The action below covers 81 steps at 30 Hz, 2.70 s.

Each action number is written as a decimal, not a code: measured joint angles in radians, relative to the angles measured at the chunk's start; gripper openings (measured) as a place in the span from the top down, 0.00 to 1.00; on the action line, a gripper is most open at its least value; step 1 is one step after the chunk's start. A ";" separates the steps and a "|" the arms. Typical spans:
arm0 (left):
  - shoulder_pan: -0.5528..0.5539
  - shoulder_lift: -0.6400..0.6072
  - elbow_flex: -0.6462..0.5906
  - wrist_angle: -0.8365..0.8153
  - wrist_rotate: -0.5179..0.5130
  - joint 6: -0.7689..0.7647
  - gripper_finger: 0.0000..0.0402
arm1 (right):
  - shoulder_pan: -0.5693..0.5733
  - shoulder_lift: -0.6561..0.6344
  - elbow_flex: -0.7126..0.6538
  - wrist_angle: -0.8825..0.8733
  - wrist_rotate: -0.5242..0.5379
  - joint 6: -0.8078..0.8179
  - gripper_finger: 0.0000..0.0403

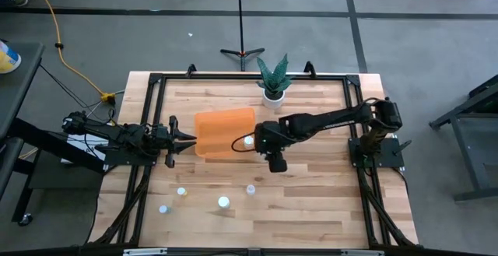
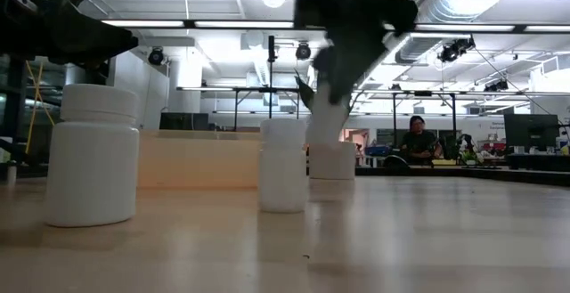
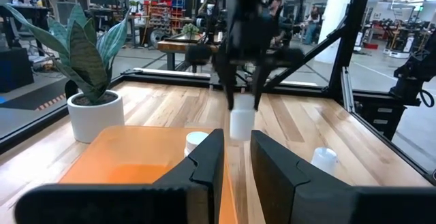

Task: Pick and place pill bottles into a basket
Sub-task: Put the top white pill bottle in the orange bin

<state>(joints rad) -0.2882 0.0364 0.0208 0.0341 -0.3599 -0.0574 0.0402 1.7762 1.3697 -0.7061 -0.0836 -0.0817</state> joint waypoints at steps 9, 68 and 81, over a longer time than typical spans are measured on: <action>0.000 0.000 0.000 0.000 -0.003 0.000 0.73 | -0.079 -0.004 0.101 0.183 0.007 -0.189 0.63; 0.000 0.000 0.000 0.000 0.000 0.000 0.73 | -0.257 0.273 0.262 -0.061 -0.002 -0.302 0.56; 0.000 0.000 0.000 0.000 0.000 0.000 0.73 | -0.256 0.273 0.262 -0.056 0.030 -0.296 0.55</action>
<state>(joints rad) -0.2882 0.0368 0.0208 0.0338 -0.3603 -0.0574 -0.2161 2.0495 1.6318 -0.7622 -0.0532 -0.3775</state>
